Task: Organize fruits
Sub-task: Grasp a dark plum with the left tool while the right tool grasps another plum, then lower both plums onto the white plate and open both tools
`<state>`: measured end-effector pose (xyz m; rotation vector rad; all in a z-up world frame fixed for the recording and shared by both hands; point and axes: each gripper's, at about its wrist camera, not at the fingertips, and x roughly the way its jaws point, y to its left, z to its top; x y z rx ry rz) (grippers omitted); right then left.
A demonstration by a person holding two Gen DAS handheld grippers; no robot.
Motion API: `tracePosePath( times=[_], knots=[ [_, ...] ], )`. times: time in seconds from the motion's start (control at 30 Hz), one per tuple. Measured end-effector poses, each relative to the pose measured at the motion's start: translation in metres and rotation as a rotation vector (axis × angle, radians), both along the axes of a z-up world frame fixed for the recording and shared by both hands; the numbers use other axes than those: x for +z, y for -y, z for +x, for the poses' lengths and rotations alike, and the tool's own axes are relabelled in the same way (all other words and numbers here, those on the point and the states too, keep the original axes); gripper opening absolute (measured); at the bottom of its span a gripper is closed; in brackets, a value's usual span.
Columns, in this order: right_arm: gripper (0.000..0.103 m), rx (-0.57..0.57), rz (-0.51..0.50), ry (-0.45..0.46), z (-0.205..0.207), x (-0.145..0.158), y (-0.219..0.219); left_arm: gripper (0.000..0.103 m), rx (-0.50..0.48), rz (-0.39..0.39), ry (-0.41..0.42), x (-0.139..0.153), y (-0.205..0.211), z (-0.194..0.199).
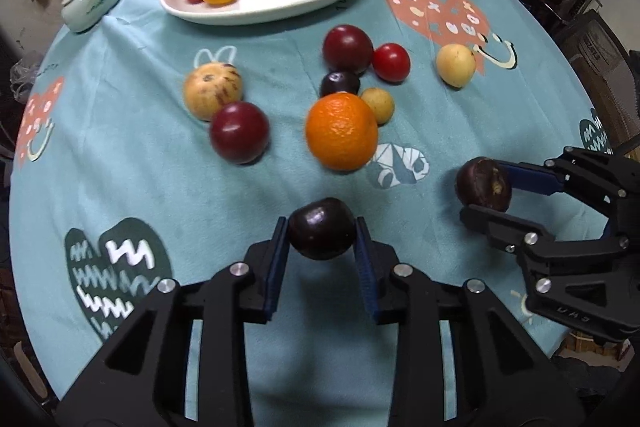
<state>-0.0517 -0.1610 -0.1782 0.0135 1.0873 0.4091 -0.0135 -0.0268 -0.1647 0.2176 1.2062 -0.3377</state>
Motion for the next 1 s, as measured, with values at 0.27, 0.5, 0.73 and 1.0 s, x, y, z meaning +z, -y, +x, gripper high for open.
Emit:
tracePosePath(
  times=[0.27,0.5,0.73,1.0],
  knots=[
    [0.042,0.091,0.000,0.012,-0.006,0.005,-0.032,0.033,0.028,0.042,0.060,0.018,-0.011,-0.009],
    [0.042,0.059,0.020,0.054,-0.008,0.025,-0.030,0.033,0.028,0.031,0.083,0.028,-0.013,-0.008],
    [0.042,-0.005,0.068,0.172,0.008,0.077,-0.014,0.033,0.035,-0.012,0.185,0.070,-0.012,0.011],
    [0.042,-0.020,0.080,0.233,0.020,0.105,-0.008,0.033,0.038,-0.045,0.230,0.095,-0.011,0.025]
  ],
)
